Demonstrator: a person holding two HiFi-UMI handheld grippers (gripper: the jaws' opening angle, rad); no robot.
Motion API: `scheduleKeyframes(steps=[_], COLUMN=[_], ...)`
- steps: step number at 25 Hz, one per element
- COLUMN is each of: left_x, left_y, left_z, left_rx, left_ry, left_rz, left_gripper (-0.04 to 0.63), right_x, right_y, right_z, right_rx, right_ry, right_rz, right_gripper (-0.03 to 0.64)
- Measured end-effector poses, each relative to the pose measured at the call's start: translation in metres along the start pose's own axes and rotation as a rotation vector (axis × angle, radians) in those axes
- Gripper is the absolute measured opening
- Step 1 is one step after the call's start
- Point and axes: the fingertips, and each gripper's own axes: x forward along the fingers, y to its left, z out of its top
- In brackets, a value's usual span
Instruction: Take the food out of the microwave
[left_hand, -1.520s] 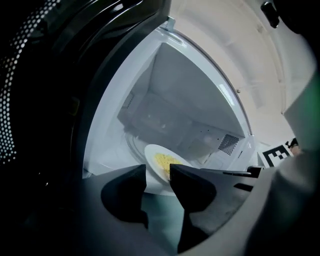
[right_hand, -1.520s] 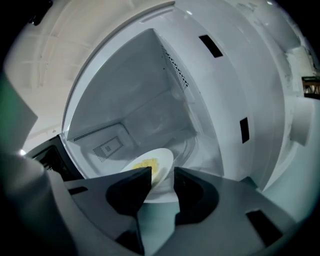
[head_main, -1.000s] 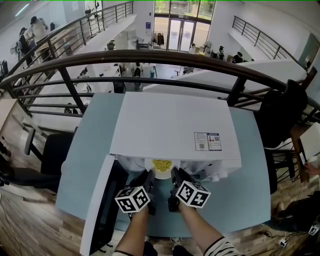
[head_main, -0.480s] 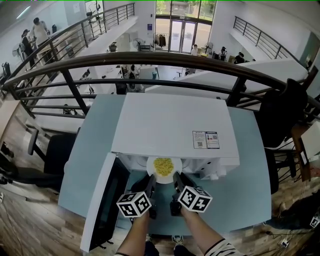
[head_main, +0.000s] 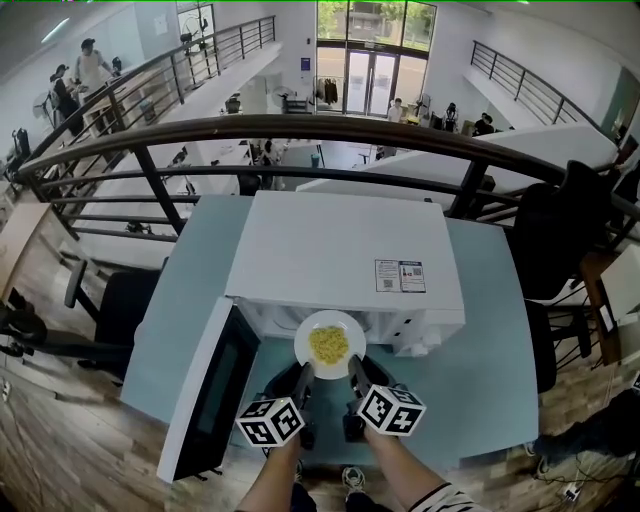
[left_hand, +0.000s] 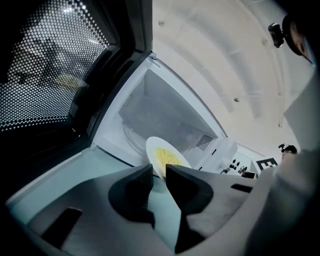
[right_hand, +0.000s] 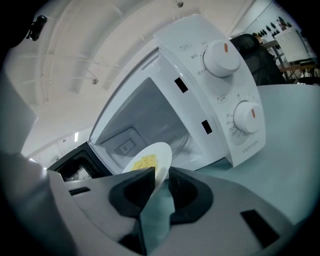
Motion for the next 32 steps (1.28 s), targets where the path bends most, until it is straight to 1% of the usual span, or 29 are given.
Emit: scheduleKeyframes(steps=[6,13,17,21,25,29,32], left_x=[-0.018,-0.038,-0.054,-0.070,-0.082,-0.098,-0.110], left_y=[-0.018,-0.045,-0.060,-0.073,-0.085,-0.096,-0.103], left_z=[-0.010,-0.018,-0.024,-0.034,-0.041,-0.045,-0.051], left_rx=[-0.008,0.003,0.016,0.012,0.024,0.027,0.030], left_ry=[-0.018,-0.041,-0.054,-0.062,-0.064,-0.080,-0.080], left_rz=[0.004,-0.001,0.002,0.008,0.004,0.009,0.012], left_gripper=[0.089,0.089,0.089,0.089,0.089,0.089,0.089], right_x=[-0.027,-0.058,-0.078,-0.099,-0.119,-0.137,-0.150], right_y=[0.003,0.002,0.003,0.004,0.004,0.008,0.011], right_z=[0.003,0.005,0.004,0.001,-0.002,-0.006,-0.009], right_rx=[-0.013,-0.010,-0.022,-0.033,-0.031,-0.026,-0.048], right_ry=[-0.011,-0.011,0.001,0.007,0.004,0.023,0.033], right_rz=[0.019,0.045,0.067,0.075,0.080,0.098,0.111], right_gripper=[0.089,0.089,0.089,0.089,0.089,0.089,0.089])
